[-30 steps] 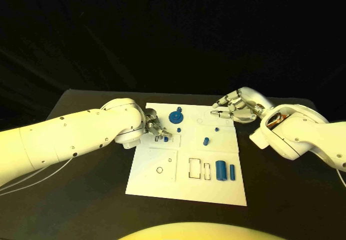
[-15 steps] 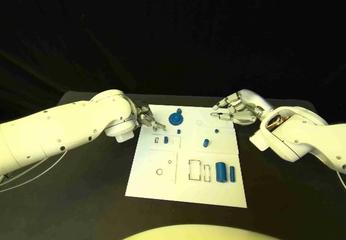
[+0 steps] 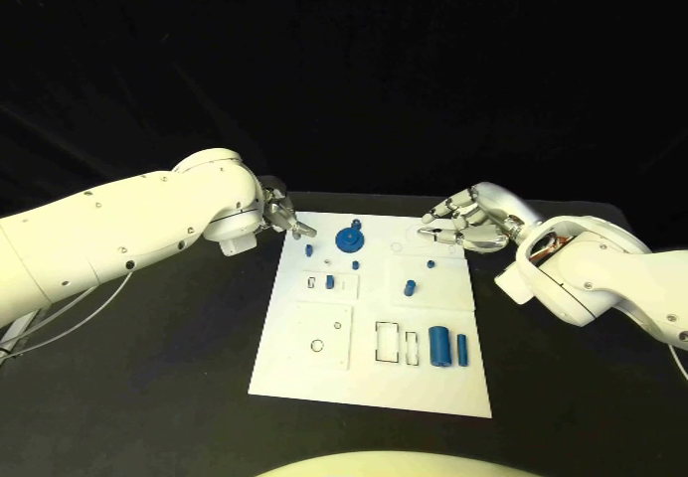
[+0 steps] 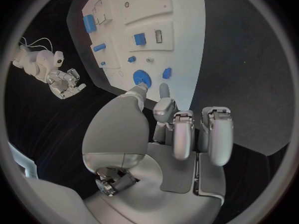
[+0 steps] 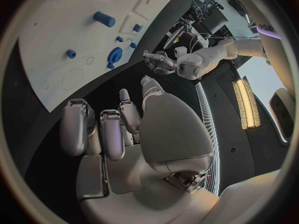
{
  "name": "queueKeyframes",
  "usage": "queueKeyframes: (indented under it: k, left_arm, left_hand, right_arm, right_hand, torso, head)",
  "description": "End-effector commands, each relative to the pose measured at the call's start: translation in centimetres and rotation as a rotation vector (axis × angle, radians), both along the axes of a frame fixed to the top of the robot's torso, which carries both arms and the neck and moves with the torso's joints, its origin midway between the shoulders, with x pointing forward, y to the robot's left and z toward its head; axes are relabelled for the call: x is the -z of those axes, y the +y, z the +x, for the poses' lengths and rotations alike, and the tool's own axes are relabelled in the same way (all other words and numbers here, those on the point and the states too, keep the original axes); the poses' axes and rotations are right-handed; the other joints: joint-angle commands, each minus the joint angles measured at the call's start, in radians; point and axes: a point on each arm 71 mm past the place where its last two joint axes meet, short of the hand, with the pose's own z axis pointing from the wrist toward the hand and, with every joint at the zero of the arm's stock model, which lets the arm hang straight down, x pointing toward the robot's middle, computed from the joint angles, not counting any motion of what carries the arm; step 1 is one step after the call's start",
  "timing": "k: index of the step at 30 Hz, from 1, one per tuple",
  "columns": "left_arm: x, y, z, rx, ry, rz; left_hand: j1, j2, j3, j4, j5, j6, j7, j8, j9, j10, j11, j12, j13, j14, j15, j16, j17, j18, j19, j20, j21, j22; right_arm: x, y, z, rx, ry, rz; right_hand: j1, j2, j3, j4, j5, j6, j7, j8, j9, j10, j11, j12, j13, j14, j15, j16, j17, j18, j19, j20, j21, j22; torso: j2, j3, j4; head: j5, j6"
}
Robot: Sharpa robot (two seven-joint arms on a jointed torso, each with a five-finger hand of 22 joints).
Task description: Assemble the parts on the task board
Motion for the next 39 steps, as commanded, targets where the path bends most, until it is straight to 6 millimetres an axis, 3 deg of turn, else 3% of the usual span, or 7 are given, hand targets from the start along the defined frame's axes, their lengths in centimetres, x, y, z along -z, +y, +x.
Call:
queueKeyframes:
  k: [1,12,23,27,32,39]
  left_arm:
    - [0.0,-0.1,0.3,0.006,0.005,0.053]
    - [1.1,-0.7,1.3,0.008,0.026,0.093]
    - [2.5,-1.1,1.8,0.015,0.049,0.09]
    - [3.0,-1.2,1.9,0.015,0.055,0.083]
    - [3.2,-1.1,2.0,0.008,0.057,0.081]
    - [3.4,-1.0,2.1,0.005,0.064,0.076]
  left_hand:
    - [-0.013,-0.001,-0.007,0.001,0.0,0.001,0.005,-0.006,-0.002,0.004,0.005,0.004,0.002,0.105,0.009,0.002,0.263,-0.014,0.098,0.006,0.003,0.258]
    - [-0.033,-0.007,-0.027,0.0,-0.001,0.006,0.006,-0.015,-0.01,0.001,0.006,0.003,-0.001,0.105,0.011,0.002,0.263,-0.014,0.098,0.008,0.003,0.258]
    - [-0.038,-0.008,-0.036,0.0,-0.001,0.006,0.007,-0.019,-0.012,-0.001,0.007,0.001,-0.002,0.105,0.012,0.002,0.263,-0.013,0.096,0.009,0.002,0.256]
    - [-0.038,-0.008,-0.036,0.0,-0.001,0.006,0.007,-0.019,-0.012,-0.001,0.007,0.001,-0.002,0.105,0.012,0.002,0.263,-0.013,0.096,0.009,0.002,0.256]
    - [-0.038,-0.008,-0.037,0.0,0.0,0.006,0.007,-0.019,-0.013,-0.001,0.007,0.001,-0.002,0.105,0.012,0.002,0.263,-0.013,0.096,0.009,0.002,0.256]
    - [-0.036,-0.006,-0.038,-0.001,0.0,0.006,0.007,-0.02,-0.013,-0.001,0.007,0.002,-0.002,0.105,0.012,0.002,0.263,-0.013,0.096,0.009,0.002,0.256]
  right_arm:
    - [0.1,0.2,-0.1,-0.015,0.003,-0.011]
    - [0.1,0.2,-0.1,-0.017,0.002,-0.01]
    - [0.1,0.3,0.0,-0.017,0.001,-0.009]
    - [0.1,0.3,0.0,-0.019,0.001,-0.009]
    - [0.2,0.3,0.0,-0.021,0.003,-0.008]
    - [0.3,0.4,-0.1,-0.022,0.005,-0.007]
  right_hand:
    - [0.001,0.002,-0.001,-0.003,0.005,-0.007,0.003,0.003,0.0,-0.002,0.0,-0.003,0.0,0.061,-0.01,-0.006,0.092,0.005,-0.004,-0.003,-0.003,0.086]
    - [0.001,0.002,-0.001,-0.003,0.005,-0.007,0.003,0.003,0.0,-0.002,0.0,-0.003,0.0,0.061,-0.01,-0.006,0.092,0.005,-0.004,-0.003,-0.003,0.086]
    - [0.001,0.002,-0.002,-0.003,0.007,-0.007,0.003,0.004,0.0,-0.003,0.0,-0.003,0.0,0.061,-0.01,-0.006,0.092,0.005,-0.005,-0.003,-0.004,0.085]
    - [0.001,0.002,-0.002,-0.003,0.007,-0.007,0.003,0.004,0.0,-0.003,0.0,-0.003,0.0,0.061,-0.01,-0.006,0.092,0.005,-0.005,-0.003,-0.004,0.085]
    - [0.0,0.002,-0.002,-0.002,0.008,-0.007,0.003,0.004,0.0,-0.002,0.0,-0.003,0.001,0.061,-0.01,-0.005,0.092,0.005,-0.005,-0.003,-0.004,0.085]
    - [0.0,0.002,-0.002,-0.002,0.008,-0.007,0.003,0.004,0.0,-0.002,0.0,-0.003,0.001,0.061,-0.01,-0.005,0.092,0.005,-0.005,-0.003,-0.004,0.085]
  torso:
    - [0.0,-0.0003,0.0015]
    - [0.001,0.0,-0.0007]
    - [-0.003,-0.0007,0.0034]
    - [-0.001,-0.0014,0.0015]
    - [-0.001,0.0003,-0.001]
    - [-0.001,0.0003,0.0018]
  head:
    - [-0.001,-0.001]
    - [0.004,-0.004]
    - [0.002,-0.008]
    - [0.005,-0.007]
    - [0.008,-0.009]
    - [0.006,-0.012]
